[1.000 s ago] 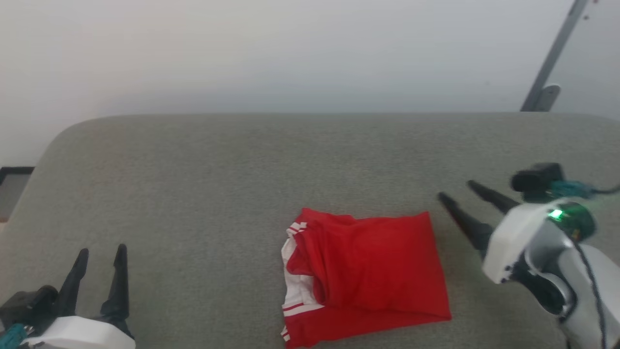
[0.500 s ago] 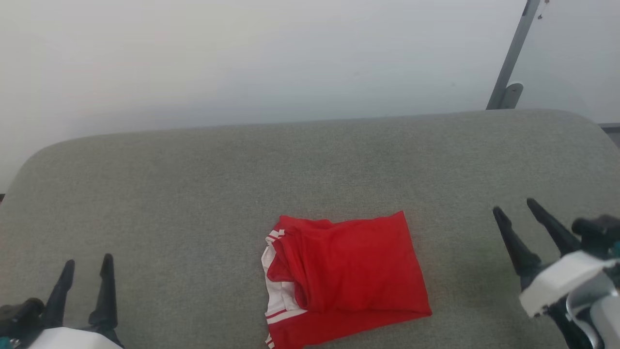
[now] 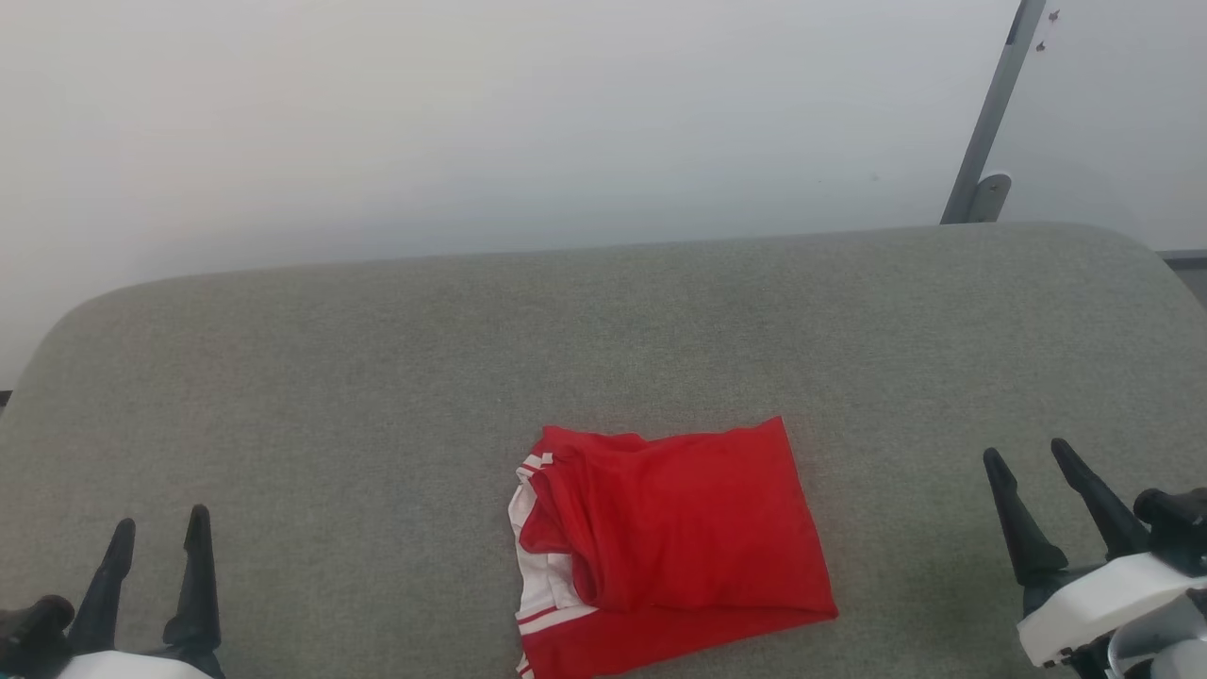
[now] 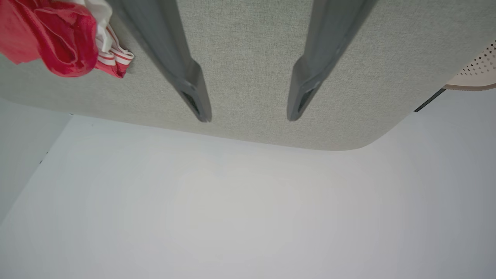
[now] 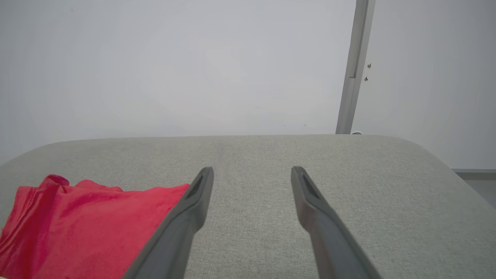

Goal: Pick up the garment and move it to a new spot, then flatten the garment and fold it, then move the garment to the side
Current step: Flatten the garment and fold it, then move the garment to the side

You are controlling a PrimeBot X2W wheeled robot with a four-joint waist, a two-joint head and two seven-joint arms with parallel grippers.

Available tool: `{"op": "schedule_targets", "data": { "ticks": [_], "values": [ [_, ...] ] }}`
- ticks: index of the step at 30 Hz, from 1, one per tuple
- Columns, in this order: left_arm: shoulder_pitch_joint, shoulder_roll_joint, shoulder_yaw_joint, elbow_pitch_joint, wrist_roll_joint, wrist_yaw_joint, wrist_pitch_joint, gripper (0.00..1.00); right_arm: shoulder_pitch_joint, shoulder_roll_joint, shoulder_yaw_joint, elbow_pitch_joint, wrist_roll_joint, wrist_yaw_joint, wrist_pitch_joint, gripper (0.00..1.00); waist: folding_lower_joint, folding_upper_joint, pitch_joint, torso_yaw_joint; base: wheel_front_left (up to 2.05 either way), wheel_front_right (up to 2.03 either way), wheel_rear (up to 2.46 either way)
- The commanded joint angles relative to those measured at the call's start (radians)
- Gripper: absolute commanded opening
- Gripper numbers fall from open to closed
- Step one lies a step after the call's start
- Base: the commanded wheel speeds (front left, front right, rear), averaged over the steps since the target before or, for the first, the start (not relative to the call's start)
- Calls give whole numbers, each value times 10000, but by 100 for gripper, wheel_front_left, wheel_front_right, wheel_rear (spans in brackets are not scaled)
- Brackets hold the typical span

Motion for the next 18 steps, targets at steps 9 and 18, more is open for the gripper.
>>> {"op": "schedule_targets", "data": {
  "ticks": [9,18],
  "values": [
    [131,-149,157,46,176,-155,-44,100,284,167,-249,-272,-318,-6,-98,100,1,0,17,16,0,0,0],
    [136,-251,177,41,267,-219,-44,100,338,204,-302,-335,-397,-6,-97,100,1,0,45,89,0,0,0]
  ]
}}
